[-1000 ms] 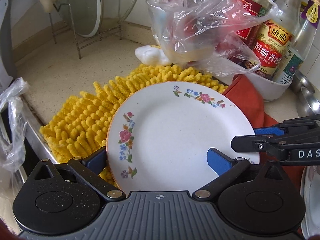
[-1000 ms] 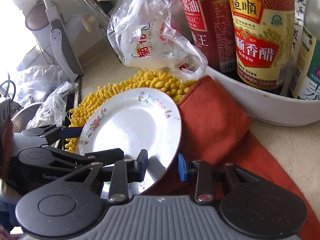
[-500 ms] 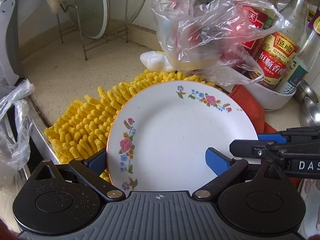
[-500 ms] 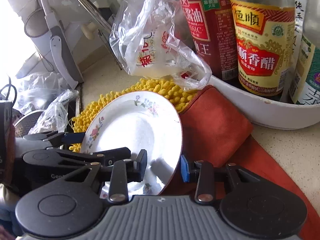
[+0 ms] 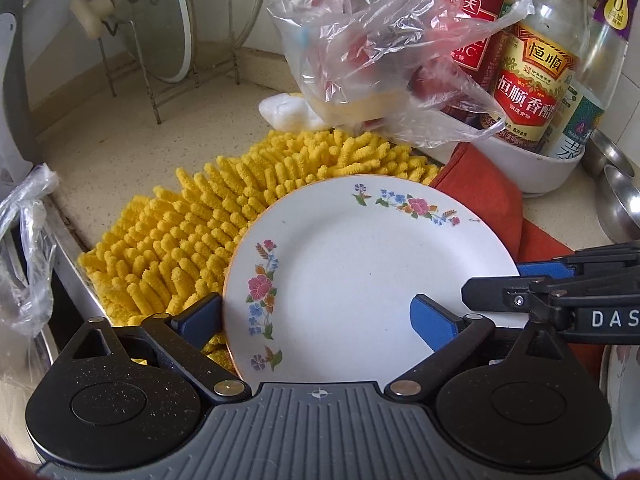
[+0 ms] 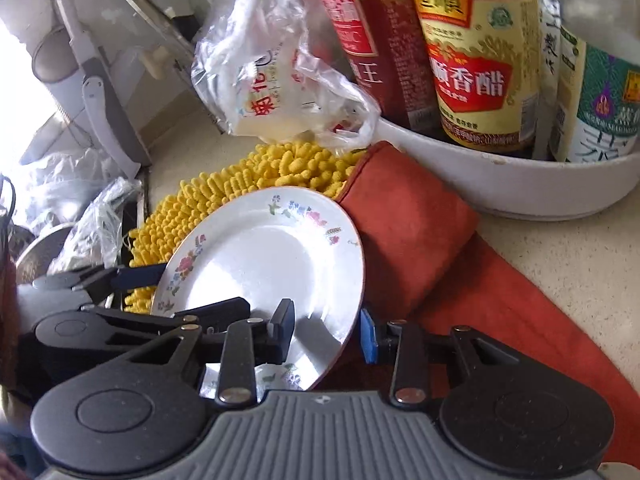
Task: Organize plates and bowls
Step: 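Lift the floral-rimmed plate with both grippers off the yellow mat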
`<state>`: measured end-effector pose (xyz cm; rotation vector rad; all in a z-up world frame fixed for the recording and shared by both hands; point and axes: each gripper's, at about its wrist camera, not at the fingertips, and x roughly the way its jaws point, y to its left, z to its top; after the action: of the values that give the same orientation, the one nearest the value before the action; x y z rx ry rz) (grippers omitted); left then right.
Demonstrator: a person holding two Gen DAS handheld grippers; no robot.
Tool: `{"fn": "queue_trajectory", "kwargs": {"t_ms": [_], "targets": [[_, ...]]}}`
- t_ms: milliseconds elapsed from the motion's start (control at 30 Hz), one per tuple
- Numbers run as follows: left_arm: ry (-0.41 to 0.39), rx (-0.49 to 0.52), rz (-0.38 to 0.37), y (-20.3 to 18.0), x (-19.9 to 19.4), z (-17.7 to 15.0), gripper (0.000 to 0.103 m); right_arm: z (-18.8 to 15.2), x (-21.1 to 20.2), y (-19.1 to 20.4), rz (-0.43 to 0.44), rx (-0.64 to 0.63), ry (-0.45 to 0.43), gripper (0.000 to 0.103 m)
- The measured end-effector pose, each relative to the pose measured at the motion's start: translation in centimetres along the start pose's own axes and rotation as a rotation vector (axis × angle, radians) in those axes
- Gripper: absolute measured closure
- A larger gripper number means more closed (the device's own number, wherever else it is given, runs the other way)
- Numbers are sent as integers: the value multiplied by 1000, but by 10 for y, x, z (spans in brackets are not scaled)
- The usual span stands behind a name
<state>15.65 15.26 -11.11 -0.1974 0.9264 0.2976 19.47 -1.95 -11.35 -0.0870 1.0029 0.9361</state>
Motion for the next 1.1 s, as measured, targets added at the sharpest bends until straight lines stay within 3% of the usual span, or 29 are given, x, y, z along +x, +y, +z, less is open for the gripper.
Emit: {"fn": "queue_trajectory", "kwargs": {"t_ms": [600, 1100], "targets": [[-29, -50, 32, -12, -21, -1, 4, -9, -26, -3, 55, 78, -33, 66], [-89, 37, -32, -59, -57, 2, 4, -32, -91, -20, 14, 147, -120, 66]]}}
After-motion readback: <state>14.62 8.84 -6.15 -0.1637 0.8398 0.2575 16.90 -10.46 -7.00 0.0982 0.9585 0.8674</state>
